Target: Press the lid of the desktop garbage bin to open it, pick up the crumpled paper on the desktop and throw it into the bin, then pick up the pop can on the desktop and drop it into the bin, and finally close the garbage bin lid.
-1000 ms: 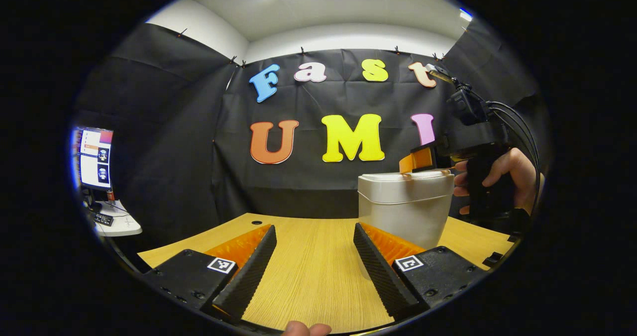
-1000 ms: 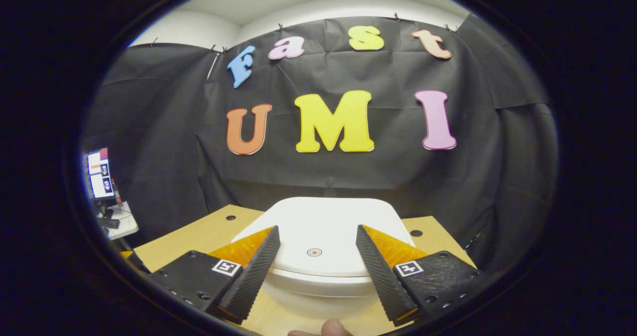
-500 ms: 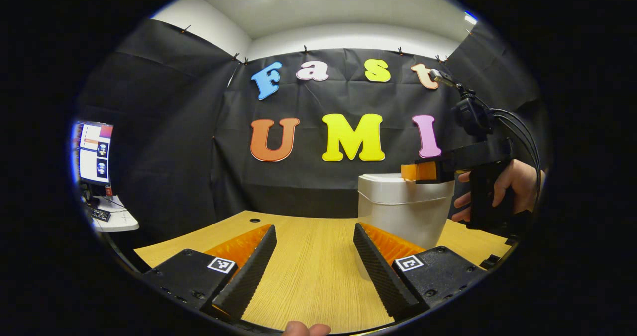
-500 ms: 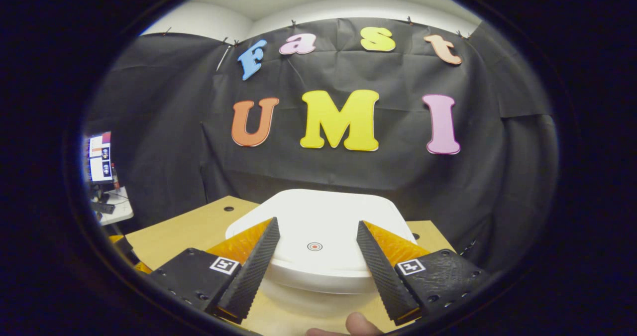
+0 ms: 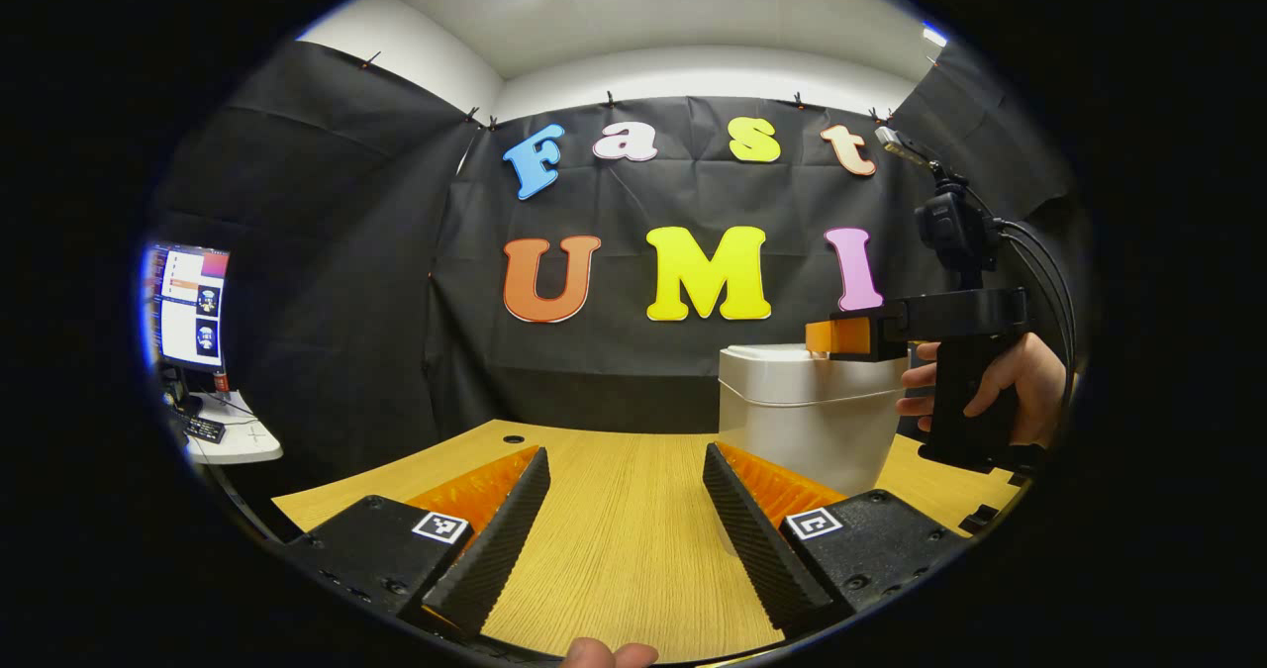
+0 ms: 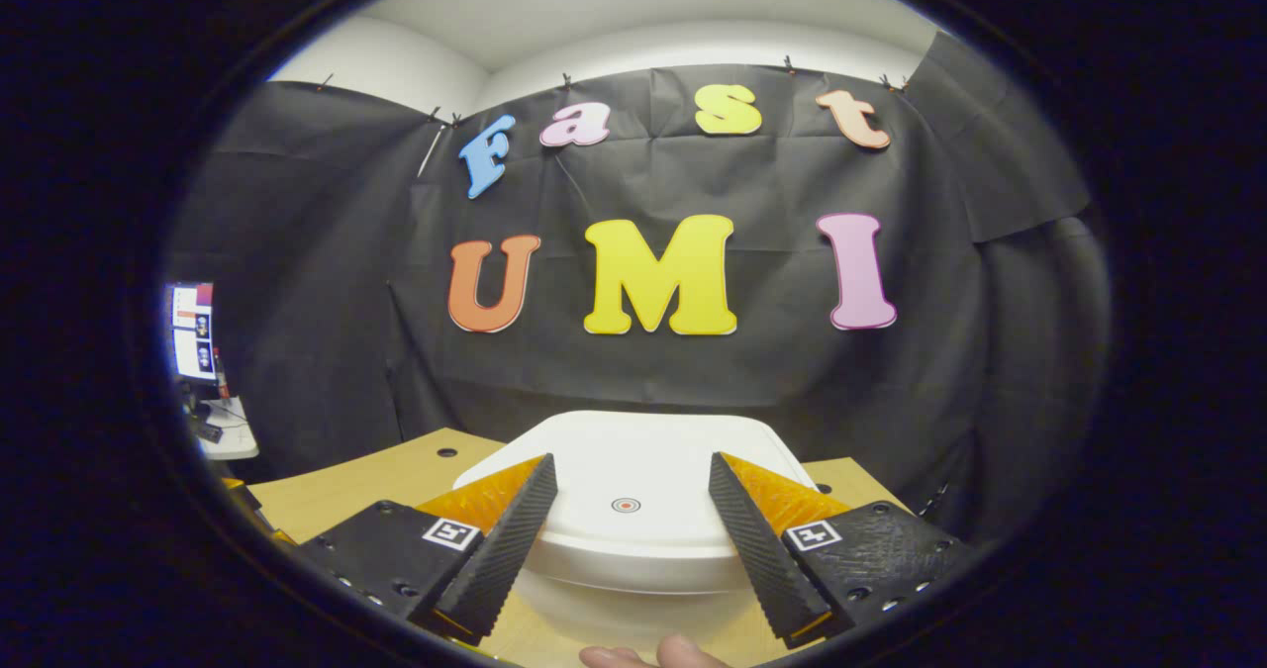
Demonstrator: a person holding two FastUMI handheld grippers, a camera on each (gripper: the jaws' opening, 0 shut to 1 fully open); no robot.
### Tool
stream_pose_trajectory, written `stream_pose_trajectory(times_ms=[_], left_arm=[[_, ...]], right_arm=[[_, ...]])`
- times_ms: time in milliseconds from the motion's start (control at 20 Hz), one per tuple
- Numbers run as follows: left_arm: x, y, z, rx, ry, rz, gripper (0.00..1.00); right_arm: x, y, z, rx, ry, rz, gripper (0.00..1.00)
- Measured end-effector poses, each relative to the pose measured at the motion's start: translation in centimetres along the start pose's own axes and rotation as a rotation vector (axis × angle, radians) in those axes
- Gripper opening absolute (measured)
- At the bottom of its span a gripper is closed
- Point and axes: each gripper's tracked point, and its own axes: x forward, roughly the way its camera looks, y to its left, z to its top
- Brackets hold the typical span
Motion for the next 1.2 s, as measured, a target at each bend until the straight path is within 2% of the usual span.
stream_pose_trajectory(times_ms=[100,300,550,800,950,1200], left_arm=[[0.0,0.0,0.0,0.0,-0.002,0.003,1.0],[-0.1,-0.2,0.2,0.004,-0.005,0.002,1.0],[-0.4,-0.7,0.7,0.015,-0.015,0.015,1.0],[-0.4,-2.4,1.4,0.049,-0.03,0.031,1.0],[-0.7,-4.2,3.7,0.068,-0.064,0.022,1.0],[-1.1,-7.6,4.3,0.061,-0.072,0.004,0.99]], right_arm=[[-0.4,-0.3,0.3,-0.001,-0.015,-0.005,0.96],[-2.3,-1.9,2.8,-0.007,-0.114,-0.044,0.96],[-6.2,-4.3,4.1,-0.025,-0.23,-0.072,0.97],[-10.9,-8.3,3.9,-0.044,-0.301,-0.122,0.95],[-14.0,-10.5,3.4,-0.053,-0.334,-0.144,0.95],[-16.5,-12.3,0.0,-0.021,-0.314,-0.129,0.97]])
